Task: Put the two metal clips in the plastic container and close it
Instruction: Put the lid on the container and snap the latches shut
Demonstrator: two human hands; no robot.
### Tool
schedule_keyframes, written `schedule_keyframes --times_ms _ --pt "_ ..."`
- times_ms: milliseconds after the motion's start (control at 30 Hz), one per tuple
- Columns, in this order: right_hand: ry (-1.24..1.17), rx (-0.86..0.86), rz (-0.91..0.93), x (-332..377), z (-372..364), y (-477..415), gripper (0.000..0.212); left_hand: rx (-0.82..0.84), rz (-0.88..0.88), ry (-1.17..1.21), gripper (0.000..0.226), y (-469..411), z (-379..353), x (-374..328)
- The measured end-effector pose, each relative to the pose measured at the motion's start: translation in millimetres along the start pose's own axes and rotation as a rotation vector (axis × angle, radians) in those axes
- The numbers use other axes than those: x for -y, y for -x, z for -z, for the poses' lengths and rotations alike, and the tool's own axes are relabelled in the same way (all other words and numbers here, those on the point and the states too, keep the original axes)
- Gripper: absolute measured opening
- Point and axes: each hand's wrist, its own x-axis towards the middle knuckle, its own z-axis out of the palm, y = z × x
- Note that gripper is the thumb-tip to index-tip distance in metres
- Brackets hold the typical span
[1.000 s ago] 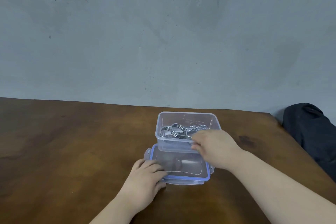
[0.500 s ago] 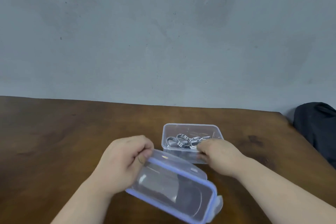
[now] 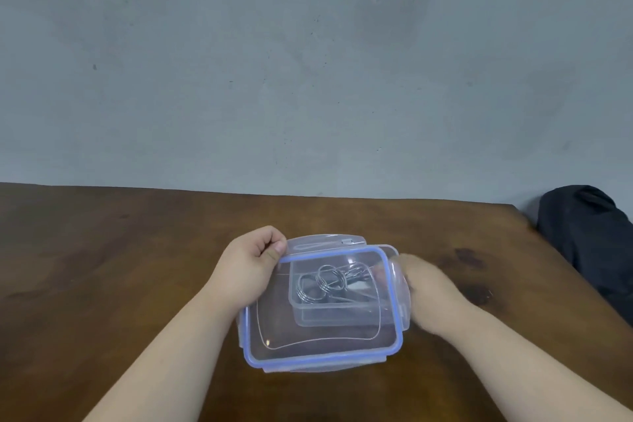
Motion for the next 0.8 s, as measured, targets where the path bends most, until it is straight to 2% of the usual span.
schedule_keyframes --times_ms 67,133,167,267,367,500,667,800 --pt "-0.446 -0.257 -0.050 2 8 -1 0.033 0.028 0.030 -0.010 0.026 -13 -6 2" --pt "-0.733 -0.275 -0.112 7 18 -2 0.038 0.056 0.060 -0.033 0.025 -26 -15 5" --pt "-0.702 -0.230 -0.151 9 21 -3 0.037 0.073 0.079 -0.035 0.026 -32 -20 7" --pt "-0.261 -0.158 -0.186 7 15 -3 0.020 0.111 0.136 -0.054 0.028 -48 -36 12" --pt "-0.100 -0.229 -0.247 1 14 -12 0.019 0.151 0.122 -0.173 0.025 -62 -49 14" --pt "0.143 -0.225 -0.340 -3 9 -28 0.021 0.195 0.118 -0.297 0.023 -82 -63 15" --pt "0.175 -0.247 -0.409 -15 2 -40 0.022 0.208 0.130 -0.321 0.025 -96 -76 25" --pt "0.079 -0.242 -0.428 -21 1 -44 0.020 0.187 0.162 -0.328 0.022 -98 -79 25"
